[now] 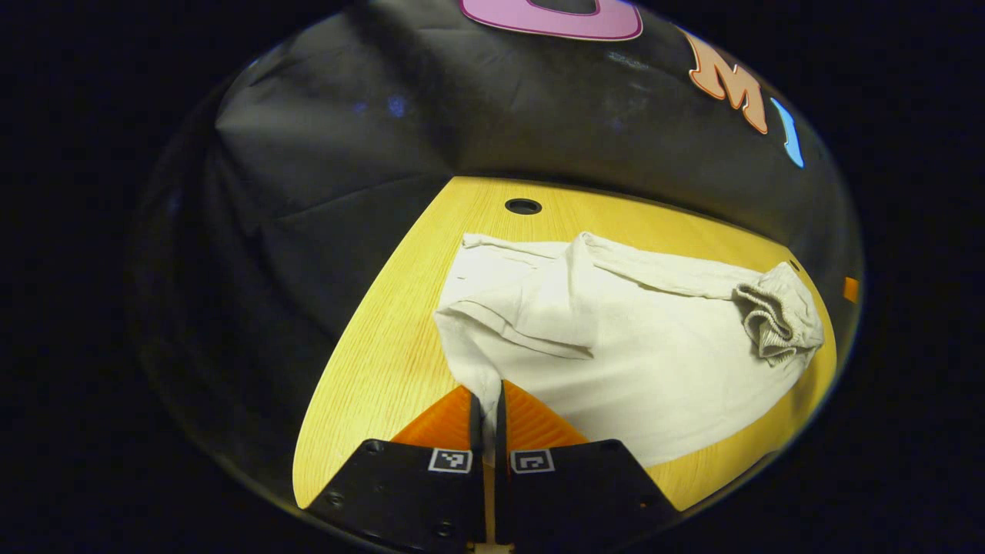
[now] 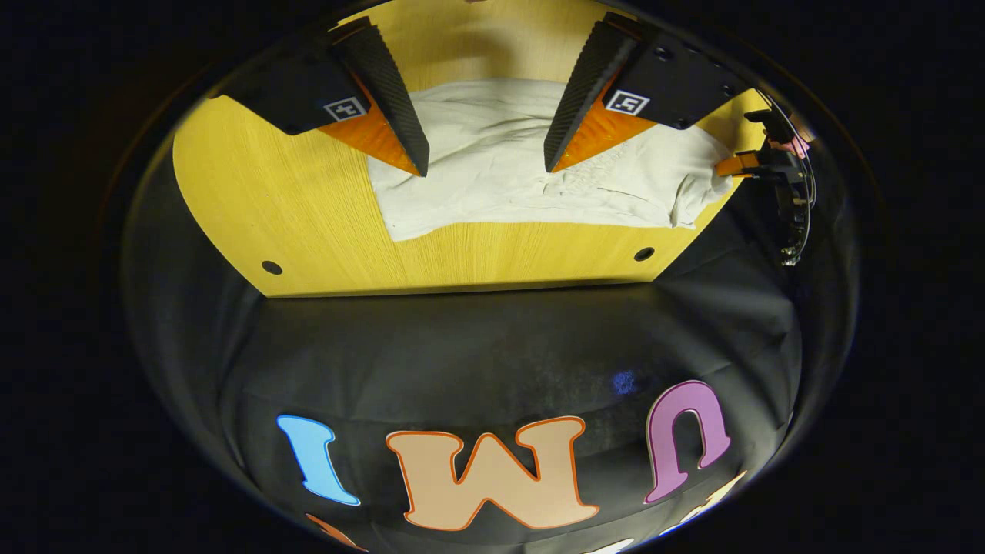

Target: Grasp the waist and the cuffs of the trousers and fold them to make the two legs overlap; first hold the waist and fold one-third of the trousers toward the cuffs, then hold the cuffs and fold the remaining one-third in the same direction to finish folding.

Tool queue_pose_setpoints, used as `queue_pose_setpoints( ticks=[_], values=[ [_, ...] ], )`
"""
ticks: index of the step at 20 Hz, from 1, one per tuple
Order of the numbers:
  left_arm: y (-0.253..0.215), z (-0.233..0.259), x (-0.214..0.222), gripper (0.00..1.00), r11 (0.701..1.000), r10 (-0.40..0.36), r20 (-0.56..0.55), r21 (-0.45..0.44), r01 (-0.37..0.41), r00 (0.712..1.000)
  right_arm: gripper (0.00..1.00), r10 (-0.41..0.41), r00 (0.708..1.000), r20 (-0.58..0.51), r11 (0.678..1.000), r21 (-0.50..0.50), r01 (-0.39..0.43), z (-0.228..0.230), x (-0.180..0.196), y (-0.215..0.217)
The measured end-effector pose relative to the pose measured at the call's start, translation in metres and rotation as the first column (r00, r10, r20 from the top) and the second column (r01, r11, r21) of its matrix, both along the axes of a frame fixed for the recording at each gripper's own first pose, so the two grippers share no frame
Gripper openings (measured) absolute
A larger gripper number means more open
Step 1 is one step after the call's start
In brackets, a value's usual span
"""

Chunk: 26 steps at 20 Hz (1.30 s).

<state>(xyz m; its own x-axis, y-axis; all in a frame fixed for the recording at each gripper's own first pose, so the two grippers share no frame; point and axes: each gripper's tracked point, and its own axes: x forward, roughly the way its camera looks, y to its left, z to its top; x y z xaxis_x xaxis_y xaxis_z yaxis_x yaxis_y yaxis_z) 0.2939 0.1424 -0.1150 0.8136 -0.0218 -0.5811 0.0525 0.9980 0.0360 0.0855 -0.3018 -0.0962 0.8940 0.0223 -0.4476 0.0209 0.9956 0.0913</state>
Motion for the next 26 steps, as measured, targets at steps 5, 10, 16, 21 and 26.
queue_pose_setpoints(
  ticks=[5, 10, 16, 21, 26],
  values=[
    [-0.011, 0.026, 0.0, 0.0, 0.998, 0.036, 0.06, -0.058, -0.033, 0.998, 0.96, -0.014, 1.0, 0.015, 1.0, -0.015, 0.014, 0.01, -0.013, -0.018],
    [-0.059, 0.08, -0.002, 0.0, 0.991, 0.012, 0.148, -0.131, 0.008, 0.989, 0.96, -0.027, 0.999, 0.039, 0.999, -0.016, 0.027, 0.026, -0.023, -0.045],
    [-0.141, 0.121, -0.012, 0.0, 0.987, -0.045, 0.189, -0.143, 0.073, 0.981, 0.96, -0.012, 0.998, 0.059, 1.0, -0.011, 0.013, 0.039, -0.04, -0.089],
    [-0.216, 0.157, -0.019, 0.0, 0.981, -0.086, 0.247, -0.15, 0.126, 0.965, 0.96, 0.013, 0.998, 0.064, 1.0, 0.004, -0.013, 0.044, -0.055, -0.126],
    [-0.289, 0.181, -0.031, 0.0, 0.965, -0.129, 0.284, -0.183, 0.185, 0.95, 0.96, 0.032, 0.997, 0.067, 0.999, -0.006, -0.031, 0.045, -0.063, -0.162]
  ],
)
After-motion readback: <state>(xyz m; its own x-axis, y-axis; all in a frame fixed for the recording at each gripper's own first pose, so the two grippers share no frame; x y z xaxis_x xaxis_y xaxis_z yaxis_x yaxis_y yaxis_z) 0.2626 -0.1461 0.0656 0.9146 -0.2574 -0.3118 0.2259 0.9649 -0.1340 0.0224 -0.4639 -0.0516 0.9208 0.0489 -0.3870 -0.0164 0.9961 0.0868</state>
